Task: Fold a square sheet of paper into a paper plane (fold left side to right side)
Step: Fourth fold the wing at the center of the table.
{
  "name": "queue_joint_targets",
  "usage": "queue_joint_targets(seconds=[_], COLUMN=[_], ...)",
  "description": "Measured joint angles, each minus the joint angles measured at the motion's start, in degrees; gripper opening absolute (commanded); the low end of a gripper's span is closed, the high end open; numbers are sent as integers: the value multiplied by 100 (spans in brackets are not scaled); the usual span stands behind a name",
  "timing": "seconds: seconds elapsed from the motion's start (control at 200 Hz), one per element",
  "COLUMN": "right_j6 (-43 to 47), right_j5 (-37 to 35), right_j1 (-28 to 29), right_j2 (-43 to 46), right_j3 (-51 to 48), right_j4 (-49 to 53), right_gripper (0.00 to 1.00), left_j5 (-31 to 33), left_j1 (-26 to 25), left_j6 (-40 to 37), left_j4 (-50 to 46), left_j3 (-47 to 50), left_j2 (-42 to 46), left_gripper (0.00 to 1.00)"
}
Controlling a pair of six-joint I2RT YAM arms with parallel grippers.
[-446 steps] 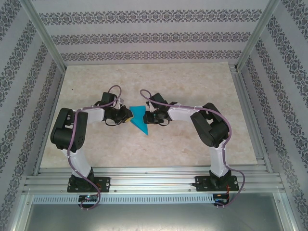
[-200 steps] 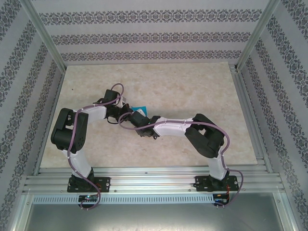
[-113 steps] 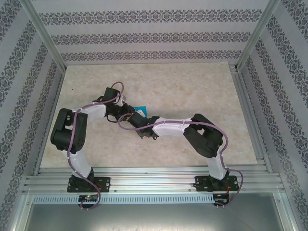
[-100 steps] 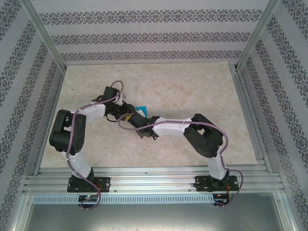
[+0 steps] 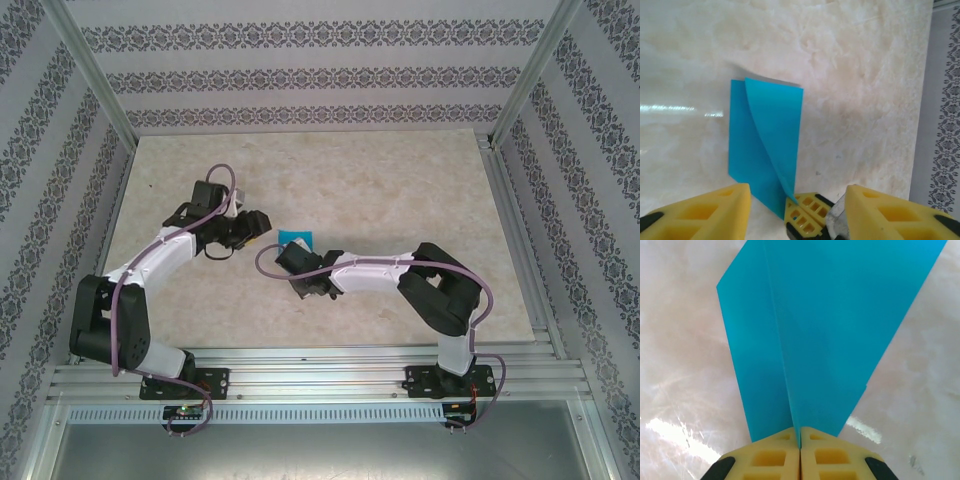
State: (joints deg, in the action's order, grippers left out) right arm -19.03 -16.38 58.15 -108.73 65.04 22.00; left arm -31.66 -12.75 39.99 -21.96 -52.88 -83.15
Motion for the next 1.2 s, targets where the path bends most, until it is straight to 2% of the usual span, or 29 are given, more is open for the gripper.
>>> queue_joint_targets(seconds=[0.125, 0.21, 0.56, 0.739, 0.964, 1.204], right_j6=[-92, -144, -350, -452, -605, -688], right_j5=[2, 7, 111, 479, 1071, 1366], right_j1=[37, 35, 31, -98, -361, -470], right_j2=[0, 9, 76, 223, 363, 389], right_j3=[-131, -146, -286, -520, -774, -841], right_j4=[-68, -101, -319, -603, -957, -1091], right_gripper=[14, 15, 13, 13, 13, 16], left_j5=[24, -28, -258, -302, -299, -295], left_j1=[0, -2, -323, -566, -765, -922], left_j6=[146, 262, 562, 706, 798, 876], left_j4=[131, 258, 1093, 1375, 1521, 1683], left_j3=[610, 901, 970, 800, 546, 310], left_j2=[44, -92, -828, -1130, -1432, -1921], left_gripper=[23, 17, 17, 21, 21, 21])
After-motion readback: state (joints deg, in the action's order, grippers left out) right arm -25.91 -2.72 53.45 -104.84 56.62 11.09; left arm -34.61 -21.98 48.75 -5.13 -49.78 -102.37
